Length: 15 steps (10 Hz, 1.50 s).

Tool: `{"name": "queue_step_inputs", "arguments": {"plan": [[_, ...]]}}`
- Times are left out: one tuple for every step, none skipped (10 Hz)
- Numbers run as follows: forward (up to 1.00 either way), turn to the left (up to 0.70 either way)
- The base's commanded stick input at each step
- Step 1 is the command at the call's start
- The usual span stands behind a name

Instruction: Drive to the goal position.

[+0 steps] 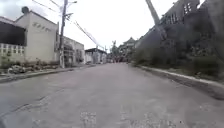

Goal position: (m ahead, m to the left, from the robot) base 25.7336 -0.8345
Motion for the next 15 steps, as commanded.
{"name": "queue_step_inputs", "arguments": {"plan": [[1.0, -0.33], [1.0, 0.04], [1.0, 0.07], [1.0, 0.08], [1.0, 0.08], [1.0, 0.08], [1.0, 0.08], [1.0, 0.08], [1.0, 0.08], [1.0, 0.08], [1.0, -0.15], [1.0, -0.32], [1.0, -0.32], [1.0, -0.32], [1.0, -0.11]]}}
